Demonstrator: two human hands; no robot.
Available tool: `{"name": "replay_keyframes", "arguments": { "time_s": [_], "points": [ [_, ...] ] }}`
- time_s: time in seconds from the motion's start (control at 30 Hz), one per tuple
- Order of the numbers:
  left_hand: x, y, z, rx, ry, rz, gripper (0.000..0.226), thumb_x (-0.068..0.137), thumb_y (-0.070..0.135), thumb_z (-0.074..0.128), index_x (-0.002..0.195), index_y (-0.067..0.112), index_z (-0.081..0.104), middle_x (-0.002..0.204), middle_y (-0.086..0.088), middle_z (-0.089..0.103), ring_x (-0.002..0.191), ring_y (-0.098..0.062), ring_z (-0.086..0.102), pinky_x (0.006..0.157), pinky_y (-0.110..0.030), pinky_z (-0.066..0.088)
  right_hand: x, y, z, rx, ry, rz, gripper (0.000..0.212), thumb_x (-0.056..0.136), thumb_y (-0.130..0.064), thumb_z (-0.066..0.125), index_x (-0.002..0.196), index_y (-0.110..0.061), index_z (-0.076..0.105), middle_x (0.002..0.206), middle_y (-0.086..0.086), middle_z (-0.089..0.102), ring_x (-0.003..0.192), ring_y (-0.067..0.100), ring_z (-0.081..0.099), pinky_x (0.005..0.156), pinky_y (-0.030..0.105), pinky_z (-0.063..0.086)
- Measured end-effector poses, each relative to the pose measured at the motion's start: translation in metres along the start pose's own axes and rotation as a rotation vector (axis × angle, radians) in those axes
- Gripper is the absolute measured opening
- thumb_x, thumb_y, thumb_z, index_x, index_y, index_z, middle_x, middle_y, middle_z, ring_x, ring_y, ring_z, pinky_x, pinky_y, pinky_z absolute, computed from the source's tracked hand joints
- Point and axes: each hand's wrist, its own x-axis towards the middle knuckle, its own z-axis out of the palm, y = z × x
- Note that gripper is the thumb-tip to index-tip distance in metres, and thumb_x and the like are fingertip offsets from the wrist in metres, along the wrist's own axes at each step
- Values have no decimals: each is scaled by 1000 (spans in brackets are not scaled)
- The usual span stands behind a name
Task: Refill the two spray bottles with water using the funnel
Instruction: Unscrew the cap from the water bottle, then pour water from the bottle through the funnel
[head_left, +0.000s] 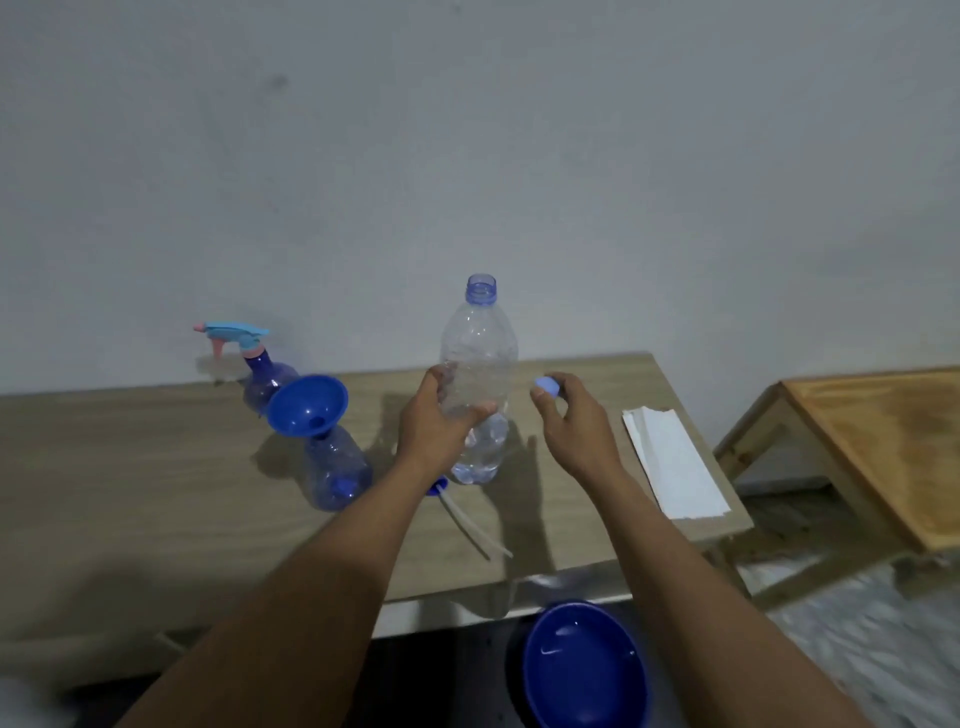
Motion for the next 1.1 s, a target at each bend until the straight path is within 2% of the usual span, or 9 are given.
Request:
{"name": "replay_keyframes", "arguments": {
  "time_s": [0.13,0.23,0.33,0.47,0.6,0.73,0.83,0.93,1.1],
  "points": [
    [-3,1,0,50,28,22,63,70,26,87,124,33,55,116,14,62,111,-9,59,96,-26,48,-26,67,28,-188,-247,126,39,101,-38,53,133,-15,54,124,12,67,112,33,63,89,34,47],
    [-7,1,1,52,29,25,65,72,27,85,129,30,54,123,14,61,114,-6,57,93,-21,46,-42,95,44,-277,-376,141,31,99,-42,50,124,-24,54,120,4,61,107,26,59,102,47,46],
    [-9,4,2,77,39,9,64,73,29,84,130,31,53,120,18,60,111,-4,56,81,-8,41,-49,109,52,-401,-368,-18,33,100,-37,47,127,-20,54,127,2,54,121,23,49,114,50,32],
    [-11,5,4,77,45,7,64,74,30,84,129,34,52,120,20,58,113,-4,55,81,-8,40,-50,111,53,-466,-390,-80,42,100,-36,46,138,-18,48,138,5,49,132,25,42,115,51,29],
    [-14,8,5,76,52,-3,68,74,29,84,132,31,50,122,17,58,115,-7,55,85,-14,42,-38,96,40,-318,-428,13,52,94,-22,57,144,-15,43,141,8,51,132,29,47,111,48,37],
    [-25,15,3,103,89,-7,75,72,32,85,136,27,47,122,16,55,112,-3,52,86,-16,40,-22,51,20,-94,-219,-67,66,97,-23,60,156,-19,31,158,4,40,143,23,41,114,37,37],
    [-44,10,-5,118,263,39,50,80,32,78,124,29,55,118,16,63,104,-2,60,89,-28,53,-13,2,9,135,-139,-180,82,93,-33,68,158,-31,18,159,2,38,145,14,37,111,30,35],
    [-70,8,-16,196,464,193,17,86,24,67,102,27,61,94,12,64,83,-5,60,76,-38,57,-7,-38,7,241,-164,-228,101,86,-42,76,157,-44,4,156,2,41,142,11,40,106,28,36],
    [-89,16,-49,362,727,323,35,80,24,77,106,20,54,98,5,54,93,-17,52,78,-40,50,3,-55,29,265,-106,-269,91,86,-40,77,154,-47,16,144,6,48,128,17,52,103,36,46]
  ]
}}
